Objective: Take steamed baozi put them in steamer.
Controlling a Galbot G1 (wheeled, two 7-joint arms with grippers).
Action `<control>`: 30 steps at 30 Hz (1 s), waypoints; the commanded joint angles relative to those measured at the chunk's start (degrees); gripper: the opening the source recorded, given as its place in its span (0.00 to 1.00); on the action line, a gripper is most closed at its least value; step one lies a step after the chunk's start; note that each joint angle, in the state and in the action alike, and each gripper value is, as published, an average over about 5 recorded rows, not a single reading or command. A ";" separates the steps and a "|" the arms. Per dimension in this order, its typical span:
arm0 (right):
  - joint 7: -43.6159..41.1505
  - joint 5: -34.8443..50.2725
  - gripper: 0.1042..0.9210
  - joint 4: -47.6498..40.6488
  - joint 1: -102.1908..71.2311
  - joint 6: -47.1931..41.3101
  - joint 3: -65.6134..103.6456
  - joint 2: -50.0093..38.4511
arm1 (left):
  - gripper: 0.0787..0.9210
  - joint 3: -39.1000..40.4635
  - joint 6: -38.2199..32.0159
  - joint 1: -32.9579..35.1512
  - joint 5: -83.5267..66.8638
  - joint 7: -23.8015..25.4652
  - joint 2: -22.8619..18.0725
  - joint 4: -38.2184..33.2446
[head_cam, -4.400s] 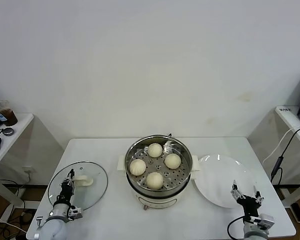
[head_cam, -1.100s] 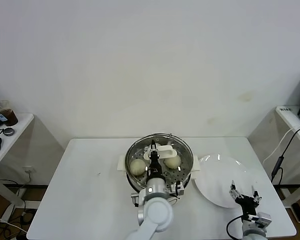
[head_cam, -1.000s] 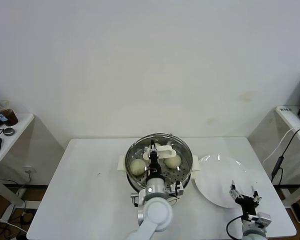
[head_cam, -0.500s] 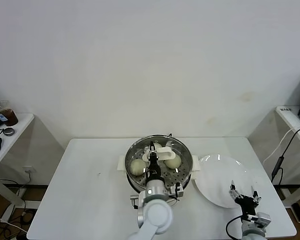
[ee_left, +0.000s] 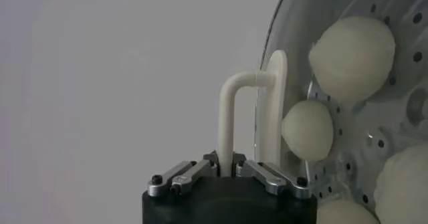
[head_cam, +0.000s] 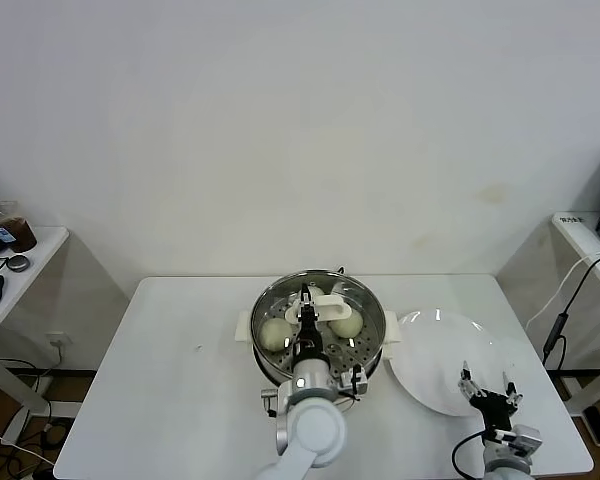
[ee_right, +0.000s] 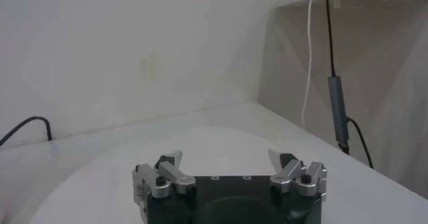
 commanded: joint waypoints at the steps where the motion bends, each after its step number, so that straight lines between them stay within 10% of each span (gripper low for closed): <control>1: 0.01 0.02 0.88 -0.06 0.16 0.04 -0.08 0.05 | 0.11 0.15 -0.02 -0.07 0.15 1.52 0.27 -0.03; 13: -0.03 -0.17 0.88 -0.03 0.14 0.21 -0.18 0.16 | 0.12 0.85 -1.13 0.80 -0.21 0.90 2.03 -2.09; 30: 0.01 -0.52 0.88 -0.01 0.27 0.10 -0.13 0.29 | 0.68 2.59 -2.32 7.88 -3.78 4.02 7.23 -15.98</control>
